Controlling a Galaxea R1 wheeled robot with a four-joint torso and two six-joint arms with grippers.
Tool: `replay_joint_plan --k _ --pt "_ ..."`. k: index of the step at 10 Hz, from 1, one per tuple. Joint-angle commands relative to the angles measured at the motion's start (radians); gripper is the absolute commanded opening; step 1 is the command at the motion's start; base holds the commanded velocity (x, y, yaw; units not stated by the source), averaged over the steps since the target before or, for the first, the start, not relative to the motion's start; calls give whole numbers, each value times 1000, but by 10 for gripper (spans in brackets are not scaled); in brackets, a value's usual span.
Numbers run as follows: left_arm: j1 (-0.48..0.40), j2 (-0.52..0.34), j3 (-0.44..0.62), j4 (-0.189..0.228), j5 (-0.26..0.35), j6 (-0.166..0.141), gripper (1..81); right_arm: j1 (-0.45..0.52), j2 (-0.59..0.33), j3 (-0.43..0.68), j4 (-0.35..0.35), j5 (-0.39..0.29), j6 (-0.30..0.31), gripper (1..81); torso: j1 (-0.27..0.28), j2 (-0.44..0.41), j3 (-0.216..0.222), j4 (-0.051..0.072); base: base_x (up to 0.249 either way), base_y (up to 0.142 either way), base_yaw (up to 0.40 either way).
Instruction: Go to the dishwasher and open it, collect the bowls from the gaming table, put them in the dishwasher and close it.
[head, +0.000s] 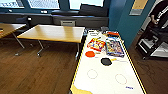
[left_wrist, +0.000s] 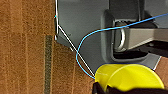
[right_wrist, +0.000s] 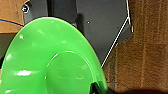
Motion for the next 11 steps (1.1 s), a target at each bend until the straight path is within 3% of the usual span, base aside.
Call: replay_joint_plan --k 1,10,11 --pt "-8 9 -24 32 77 5 10 -1 -18 6 -13 -65 -4 10 0 0 49 0 0 0 0" --pt "13 -38 -27 40 50 6 10 -22 -15 -62 -16 -64 -5 10 -2 -2 222 0 0 0 0" --pt "20 -56 -29 41 24 6 10 -26 -15 -75 -16 -64 -7 10 -2 -2 239 0 0 0 0"
